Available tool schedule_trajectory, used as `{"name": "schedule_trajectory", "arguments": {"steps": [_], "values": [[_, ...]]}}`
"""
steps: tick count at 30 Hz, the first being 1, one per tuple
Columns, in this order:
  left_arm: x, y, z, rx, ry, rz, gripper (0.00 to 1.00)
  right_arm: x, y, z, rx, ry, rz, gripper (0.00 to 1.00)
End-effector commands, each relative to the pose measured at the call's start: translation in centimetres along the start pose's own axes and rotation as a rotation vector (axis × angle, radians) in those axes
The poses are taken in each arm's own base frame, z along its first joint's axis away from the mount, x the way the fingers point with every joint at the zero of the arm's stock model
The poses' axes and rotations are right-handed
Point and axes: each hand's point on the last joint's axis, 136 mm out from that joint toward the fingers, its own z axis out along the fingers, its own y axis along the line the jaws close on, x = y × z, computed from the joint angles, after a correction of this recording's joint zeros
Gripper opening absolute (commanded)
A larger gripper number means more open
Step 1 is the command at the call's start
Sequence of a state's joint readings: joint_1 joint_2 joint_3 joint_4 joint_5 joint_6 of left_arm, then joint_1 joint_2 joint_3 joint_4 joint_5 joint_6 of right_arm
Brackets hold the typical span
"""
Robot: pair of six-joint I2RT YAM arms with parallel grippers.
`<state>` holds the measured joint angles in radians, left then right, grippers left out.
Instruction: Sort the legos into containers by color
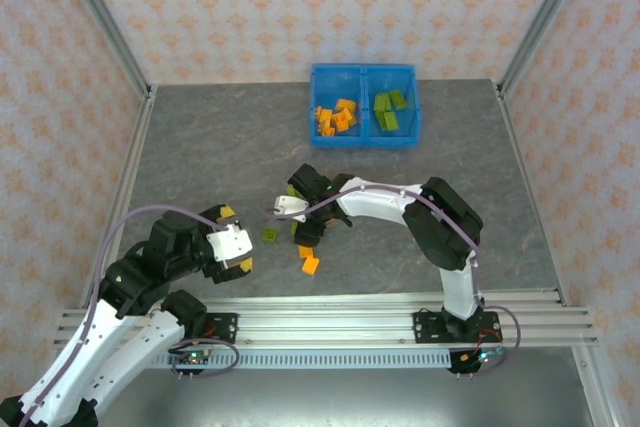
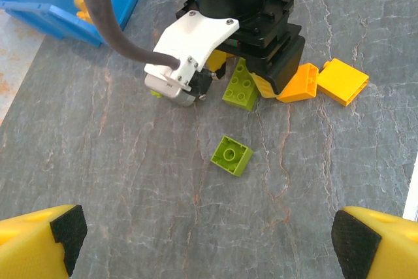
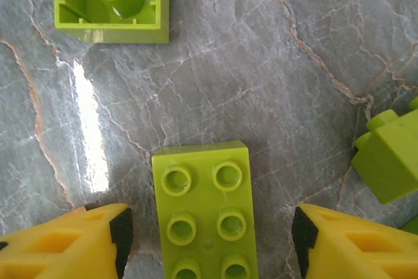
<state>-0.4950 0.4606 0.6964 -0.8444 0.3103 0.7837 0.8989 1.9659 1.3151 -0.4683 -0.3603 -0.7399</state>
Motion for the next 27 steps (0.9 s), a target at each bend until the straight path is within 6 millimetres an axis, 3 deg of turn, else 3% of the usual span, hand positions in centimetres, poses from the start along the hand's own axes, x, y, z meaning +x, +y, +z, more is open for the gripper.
{"name": "schedule_trajectory", "arguments": {"steps": [1, 4, 9, 14, 20, 24, 27], "values": [[-0.3, 0.3, 0.2, -0.014, -0.021, 0.008, 1.00, 4.8, 0.7, 1.9, -0.003, 0.210, -0.041, 0.55], [-0.3, 0.4, 0.3, -0.018, -0.022, 0.007, 1.00, 4.2, 0.6, 1.9, -0.006, 0.195, -0.040, 0.43], [-0.2, 0.4, 0.3, -0.022, -0.016, 0.010, 1.00, 3.8, 0.5, 1.8, -0.012, 0.188, -0.031, 0.33], [-0.6, 0.6, 0.2, -0.031, -0.033, 0.005, 1.00, 2.0, -0.2, 0.2, 0.016, 0.108, 0.014, 0.21], [-2.3, 1.0, -0.4, -0.049, -0.124, -0.006, 1.00, -0.8, -1.4, -4.2, 0.086, -0.097, 0.084, 0.19], [-3.8, 1.2, -0.8, -0.042, -0.189, -0.024, 1.00, -1.8, -2.8, -8.2, 0.146, -0.230, 0.164, 0.18], [-5.7, 1.9, -1.3, -0.050, -0.268, -0.049, 1.00, -2.2, -4.9, -12.0, 0.203, -0.355, 0.279, 0.18]]}}
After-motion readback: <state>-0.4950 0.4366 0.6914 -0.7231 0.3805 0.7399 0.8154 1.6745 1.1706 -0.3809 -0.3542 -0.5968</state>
